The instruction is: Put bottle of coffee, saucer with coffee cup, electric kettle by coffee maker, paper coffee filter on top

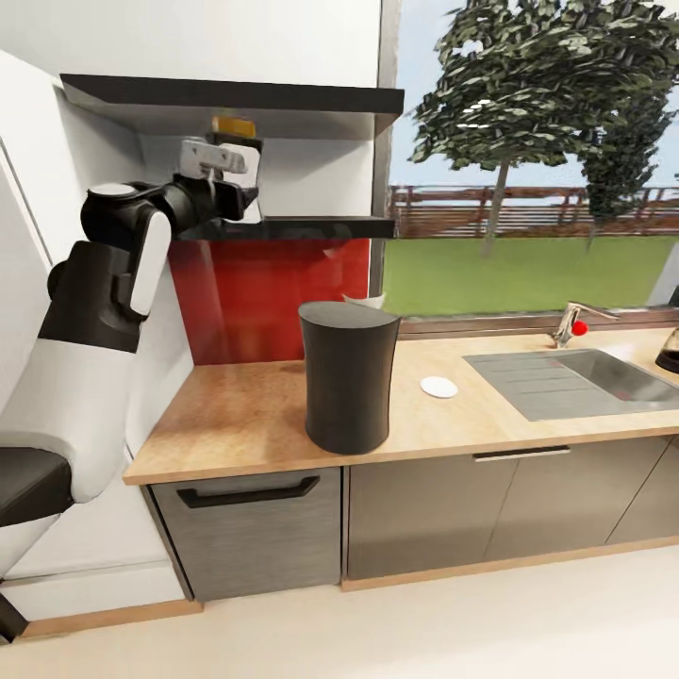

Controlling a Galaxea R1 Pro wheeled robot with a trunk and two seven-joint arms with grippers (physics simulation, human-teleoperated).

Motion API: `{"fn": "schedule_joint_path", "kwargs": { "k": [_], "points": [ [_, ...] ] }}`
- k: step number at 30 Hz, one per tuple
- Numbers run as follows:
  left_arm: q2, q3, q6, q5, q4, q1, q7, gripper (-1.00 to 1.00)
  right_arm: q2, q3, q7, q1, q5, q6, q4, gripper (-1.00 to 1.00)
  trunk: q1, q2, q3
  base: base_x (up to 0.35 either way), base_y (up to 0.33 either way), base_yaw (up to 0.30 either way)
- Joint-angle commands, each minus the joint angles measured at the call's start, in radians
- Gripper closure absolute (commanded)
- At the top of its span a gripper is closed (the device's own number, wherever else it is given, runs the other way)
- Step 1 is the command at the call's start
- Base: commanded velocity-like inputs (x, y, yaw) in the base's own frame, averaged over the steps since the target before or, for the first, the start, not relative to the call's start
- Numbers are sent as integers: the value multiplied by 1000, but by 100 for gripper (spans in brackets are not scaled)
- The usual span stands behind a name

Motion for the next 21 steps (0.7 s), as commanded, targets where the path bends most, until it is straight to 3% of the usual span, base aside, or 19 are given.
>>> {"fn": "schedule_joint_path", "kwargs": {
  "k": [1, 8, 14, 16, 20, 21],
  "points": [
    [9, -1, 10, 10, -22, 17, -14, 100, 0, -8, 4, 0, 10, 6, -2, -100, 1, -2, -2, 0, 0, 0],
    [43, 1, 36, 12, -160, 176, -49, 100, 0, -10, 4, 0, 10, -45, -2, -100, 1, -2, -2, 0, 0, 0],
    [47, 2, 25, 12, -268, 377, -52, 100, 0, -10, 4, 0, 10, -67, -2, -100, 1, -2, -2, 0, 0, 0],
    [47, 28, 14, 11, -274, 440, -49, 100, 0, -10, 4, 0, 10, -68, -3, -100, 1, -2, -2, 0, 0, 0],
    [47, 56, -82, -4, -274, 539, -34, 100, -1, -11, 4, 0, 10, -127, -3, -100, 1, -2, -2, 0, 0, 0],
    [47, 58, -113, -13, -272, 573, -4, 100, -1, -11, 4, 0, 10, -145, -2, -100, 1, -2, -2, 0, 0, 0]
  ]
}}
